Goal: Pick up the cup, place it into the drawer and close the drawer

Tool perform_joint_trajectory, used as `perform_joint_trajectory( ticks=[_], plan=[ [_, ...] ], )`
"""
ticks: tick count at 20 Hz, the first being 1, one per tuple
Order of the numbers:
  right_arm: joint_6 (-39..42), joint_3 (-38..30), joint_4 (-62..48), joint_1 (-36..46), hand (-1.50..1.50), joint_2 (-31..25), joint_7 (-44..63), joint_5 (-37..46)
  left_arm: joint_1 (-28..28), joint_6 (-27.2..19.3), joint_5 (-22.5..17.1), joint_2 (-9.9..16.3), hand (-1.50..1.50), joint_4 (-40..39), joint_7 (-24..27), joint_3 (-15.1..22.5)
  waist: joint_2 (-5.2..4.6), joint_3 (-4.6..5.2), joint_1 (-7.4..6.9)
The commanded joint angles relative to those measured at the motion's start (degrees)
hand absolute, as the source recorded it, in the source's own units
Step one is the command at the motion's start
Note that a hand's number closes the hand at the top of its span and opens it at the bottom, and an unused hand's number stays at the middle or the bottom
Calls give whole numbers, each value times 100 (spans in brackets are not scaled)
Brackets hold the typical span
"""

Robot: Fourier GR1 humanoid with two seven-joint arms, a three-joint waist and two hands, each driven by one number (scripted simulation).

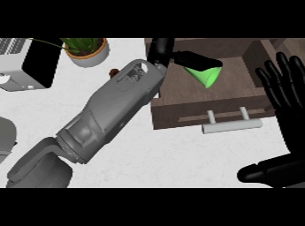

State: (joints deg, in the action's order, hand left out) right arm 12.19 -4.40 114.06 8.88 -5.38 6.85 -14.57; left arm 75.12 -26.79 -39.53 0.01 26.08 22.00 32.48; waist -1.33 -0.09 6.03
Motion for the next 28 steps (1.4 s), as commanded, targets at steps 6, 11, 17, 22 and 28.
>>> perform_joint_trajectory(
  ticks=[6, 11, 17, 22, 28],
  plan=[
    [188, -350, 107, -52, -150, -278, 315, -559, -501, 354, -563, -1, -150, 770, 684, -355, 125, 8, -490],
    [731, -129, 459, -453, 150, -602, 232, -346, -675, 580, -530, 422, -150, 986, 363, -738, 155, 11, -614],
    [1051, -209, 773, -746, 150, -1121, 324, 152, -1502, 525, -669, 1133, -150, 1914, 158, -1025, 185, 13, -687],
    [1156, -21, 617, -1029, 150, -1119, -56, 915, -2604, 273, -633, 1796, -150, 3551, -318, -900, 210, 9, -805],
    [903, 334, 562, -860, 150, -986, 354, 1518, -3997, 147, -665, 2452, -150, 5135, -650, -1084, 177, 10, -743]
  ],
)
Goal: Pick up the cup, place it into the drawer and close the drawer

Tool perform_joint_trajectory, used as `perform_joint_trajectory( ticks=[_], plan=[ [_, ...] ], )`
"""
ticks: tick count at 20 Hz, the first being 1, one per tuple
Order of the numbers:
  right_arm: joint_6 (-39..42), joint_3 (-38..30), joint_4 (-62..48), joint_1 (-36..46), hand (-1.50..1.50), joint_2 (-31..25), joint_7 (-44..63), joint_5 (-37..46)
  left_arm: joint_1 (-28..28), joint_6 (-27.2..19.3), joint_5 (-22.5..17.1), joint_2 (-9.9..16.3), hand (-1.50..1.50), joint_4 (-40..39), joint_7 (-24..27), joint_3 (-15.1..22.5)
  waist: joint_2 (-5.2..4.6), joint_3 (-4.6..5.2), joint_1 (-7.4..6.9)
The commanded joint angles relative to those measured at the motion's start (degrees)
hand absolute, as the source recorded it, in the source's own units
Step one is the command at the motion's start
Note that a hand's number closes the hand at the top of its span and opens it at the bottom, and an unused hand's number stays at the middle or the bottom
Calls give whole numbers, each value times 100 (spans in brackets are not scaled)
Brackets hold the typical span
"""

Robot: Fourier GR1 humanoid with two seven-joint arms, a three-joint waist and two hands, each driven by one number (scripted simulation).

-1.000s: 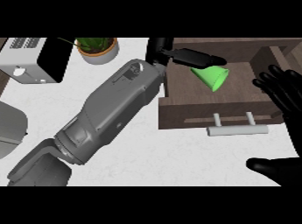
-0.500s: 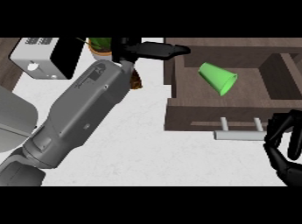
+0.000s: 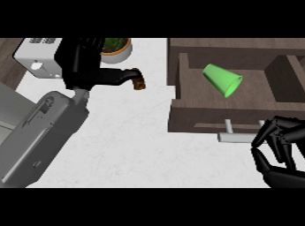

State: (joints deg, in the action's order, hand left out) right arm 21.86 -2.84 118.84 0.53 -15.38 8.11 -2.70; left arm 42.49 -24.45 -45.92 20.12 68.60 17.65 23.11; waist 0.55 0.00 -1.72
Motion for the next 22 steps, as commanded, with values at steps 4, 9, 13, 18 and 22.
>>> perform_joint_trajectory(
  ticks=[4, 9, 13, 18, 22],
  plan=[
    [-228, 589, -559, 97, 150, 57, -568, 1509, -1670, 513, -93, 646, -150, 1206, 99, -271, -41, 1, 44],
    [-182, 1020, -1150, 359, 150, -638, -1430, 2888, -1987, 917, -265, 955, -150, 1343, 116, -566, -65, -2, 2],
    [-765, 1512, -2051, 536, 150, -474, -1722, 3844, -2328, 1362, -313, 1124, -150, 1312, 288, -882, -76, -2, 54],
    [-1330, 1761, -3017, 887, -150, 4, -1936, 4383, -2905, 2004, -307, 1277, -150, 1239, 337, -1320, -66, 0, 118],
    [-1586, 1607, -4351, 1571, -150, 121, -2117, 4709, -3355, 2098, -200, 1314, -150, 1694, 331, -1386, -71, -3, 61]
  ],
)
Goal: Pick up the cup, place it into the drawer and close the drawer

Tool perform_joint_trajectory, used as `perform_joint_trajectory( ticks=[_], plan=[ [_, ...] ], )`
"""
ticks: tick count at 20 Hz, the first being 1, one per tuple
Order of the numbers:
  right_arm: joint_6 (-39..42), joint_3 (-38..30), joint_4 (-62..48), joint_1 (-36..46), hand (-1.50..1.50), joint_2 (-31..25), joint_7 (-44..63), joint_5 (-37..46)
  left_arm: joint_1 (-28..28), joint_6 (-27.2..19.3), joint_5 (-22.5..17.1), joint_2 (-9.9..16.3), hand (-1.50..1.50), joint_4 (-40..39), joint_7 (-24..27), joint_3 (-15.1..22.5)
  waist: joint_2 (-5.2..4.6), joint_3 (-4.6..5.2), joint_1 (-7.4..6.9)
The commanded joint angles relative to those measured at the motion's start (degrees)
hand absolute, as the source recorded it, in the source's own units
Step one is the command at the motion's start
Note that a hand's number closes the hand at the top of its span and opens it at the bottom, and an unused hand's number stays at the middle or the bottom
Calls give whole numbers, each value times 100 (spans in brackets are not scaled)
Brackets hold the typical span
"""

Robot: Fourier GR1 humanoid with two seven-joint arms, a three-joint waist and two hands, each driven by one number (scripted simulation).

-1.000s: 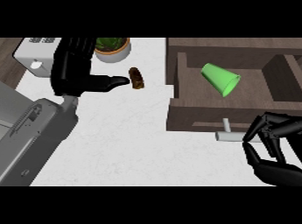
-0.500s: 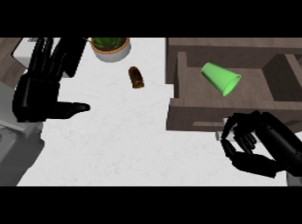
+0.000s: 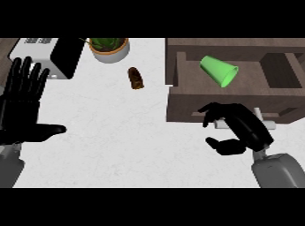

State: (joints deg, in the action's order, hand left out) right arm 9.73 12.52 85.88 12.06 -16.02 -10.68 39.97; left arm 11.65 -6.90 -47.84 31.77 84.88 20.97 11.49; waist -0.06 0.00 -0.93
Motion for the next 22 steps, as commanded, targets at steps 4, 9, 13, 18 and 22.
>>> perform_joint_trajectory(
  ticks=[4, 9, 13, 18, 22],
  plan=[
    [-398, -20, -1941, 915, -150, 219, -410, 665, -446, 858, -82, 183, -150, -220, 18, -578, -11, -1, 14],
    [-877, -464, -3555, 1629, -150, 383, -1116, 684, -807, 792, -39, 48, -150, 358, -190, -797, -7, -4, -6],
    [-1021, -831, -4967, 2647, -150, 517, -1397, 643, -717, 1086, 72, 1, -150, 27, -147, -871, -30, -6, -59],
    [-762, -1258, -5991, 3353, -150, 207, -1967, 422, -871, 1432, -47, 99, -150, 43, -257, -1121, -42, -7, -106],
    [-890, -1397, -6964, 3973, -150, 46, -2050, 566, -475, 1202, 80, -122, -150, 49, -363, -964, -110, -16, -227]
  ],
)
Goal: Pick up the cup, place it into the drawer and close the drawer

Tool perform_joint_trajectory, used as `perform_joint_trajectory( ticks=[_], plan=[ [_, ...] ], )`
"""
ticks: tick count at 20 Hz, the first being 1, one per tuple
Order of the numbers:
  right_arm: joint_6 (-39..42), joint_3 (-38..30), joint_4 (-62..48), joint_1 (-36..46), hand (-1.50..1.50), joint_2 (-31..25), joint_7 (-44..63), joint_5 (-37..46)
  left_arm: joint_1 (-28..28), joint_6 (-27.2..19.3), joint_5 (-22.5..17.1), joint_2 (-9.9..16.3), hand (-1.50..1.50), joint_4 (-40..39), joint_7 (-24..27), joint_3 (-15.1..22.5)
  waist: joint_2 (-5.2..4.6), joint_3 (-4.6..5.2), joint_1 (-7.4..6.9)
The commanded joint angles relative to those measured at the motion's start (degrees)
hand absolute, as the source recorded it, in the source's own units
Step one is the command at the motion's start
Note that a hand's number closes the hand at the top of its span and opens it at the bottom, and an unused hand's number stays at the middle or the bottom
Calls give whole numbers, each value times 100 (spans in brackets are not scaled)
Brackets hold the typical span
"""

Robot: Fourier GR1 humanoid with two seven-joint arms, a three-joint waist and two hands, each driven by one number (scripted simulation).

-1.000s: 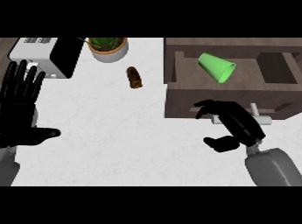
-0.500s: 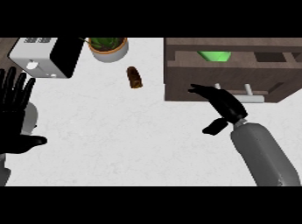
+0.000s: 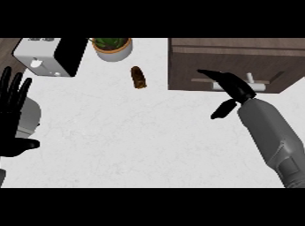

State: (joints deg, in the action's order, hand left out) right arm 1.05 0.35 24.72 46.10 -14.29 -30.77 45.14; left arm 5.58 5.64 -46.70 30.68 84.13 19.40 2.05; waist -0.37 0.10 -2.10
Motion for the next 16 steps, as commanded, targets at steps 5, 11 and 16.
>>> perform_joint_trajectory(
  ticks=[5, 11, 16],
  plan=[
    [158, -286, -1220, 1133, -150, -316, 11, 60, 248, 425, -67, 79, -150, -397, -119, -170, -119, -22, -154],
    [222, -428, -1505, 1204, -150, -656, -247, -4, 371, 65, 281, -216, -150, -148, -41, 99, -182, -38, -298],
    [137, -510, -1598, 1213, -150, -685, -364, -66, 100, 230, 488, -206, -150, -182, 172, 141, -167, -35, -336]
  ],
)
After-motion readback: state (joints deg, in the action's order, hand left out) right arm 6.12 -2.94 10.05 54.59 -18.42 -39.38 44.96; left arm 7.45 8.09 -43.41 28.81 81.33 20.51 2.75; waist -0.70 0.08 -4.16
